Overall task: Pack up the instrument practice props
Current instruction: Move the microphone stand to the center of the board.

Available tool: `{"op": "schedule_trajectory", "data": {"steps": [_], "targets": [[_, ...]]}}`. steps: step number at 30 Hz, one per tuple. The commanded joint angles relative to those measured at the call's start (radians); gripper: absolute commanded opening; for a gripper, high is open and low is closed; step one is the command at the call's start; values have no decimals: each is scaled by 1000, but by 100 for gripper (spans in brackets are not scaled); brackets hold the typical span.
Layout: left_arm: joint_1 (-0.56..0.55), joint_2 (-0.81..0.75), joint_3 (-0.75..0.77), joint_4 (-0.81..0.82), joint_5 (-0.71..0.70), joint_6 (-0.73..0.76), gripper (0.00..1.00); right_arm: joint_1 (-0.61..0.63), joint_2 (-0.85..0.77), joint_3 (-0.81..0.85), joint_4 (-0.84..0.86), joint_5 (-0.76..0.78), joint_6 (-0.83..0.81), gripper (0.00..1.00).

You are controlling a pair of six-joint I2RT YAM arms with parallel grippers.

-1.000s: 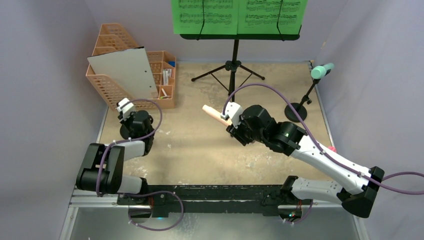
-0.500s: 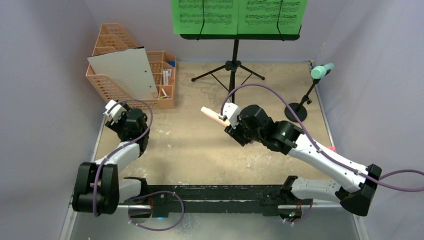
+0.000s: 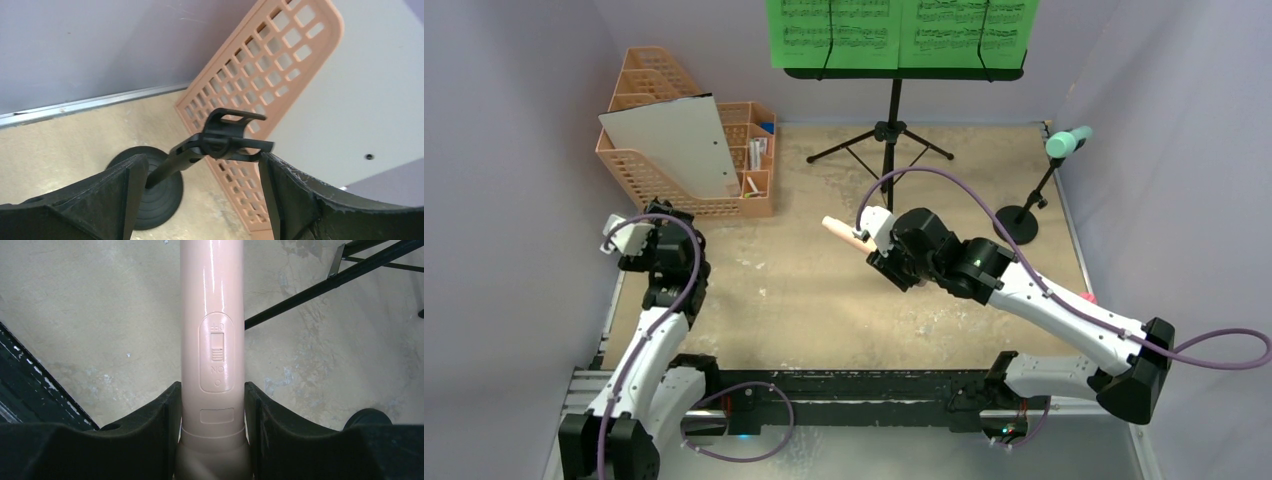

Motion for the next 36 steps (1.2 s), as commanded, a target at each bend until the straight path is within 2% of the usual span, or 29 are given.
{"op": "schedule_trajectory", "data": {"steps": [1,5,9,14,20,22,23,27,36], "targets": [[2,-31,86,-117,100,-101,85,4,-3,26,33,-3,-7,0],[2,-6,143,-197,198,-93,85,5,5,32,29,-1,-8,0],[2,-3,184,-191,383,-16,85,4,3,28,24,-20,-7,0],[2,45,325,-236,680,164,89,4,3,20,30,-39,-5,0],[-2,63,497,-370,987,520,93,4,-17,16,30,-55,0,0],[-100,30,462,-351,902,604,94,5,-13,15,42,-61,1,0],[-139,9,435,-319,916,656,94,5,-8,16,45,-57,0,0],[-228,-41,367,-249,1029,802,95,5,0,8,48,-53,-4,0],[-368,-53,338,-291,1298,1098,93,8,-34,8,64,-130,-44,0]]}}
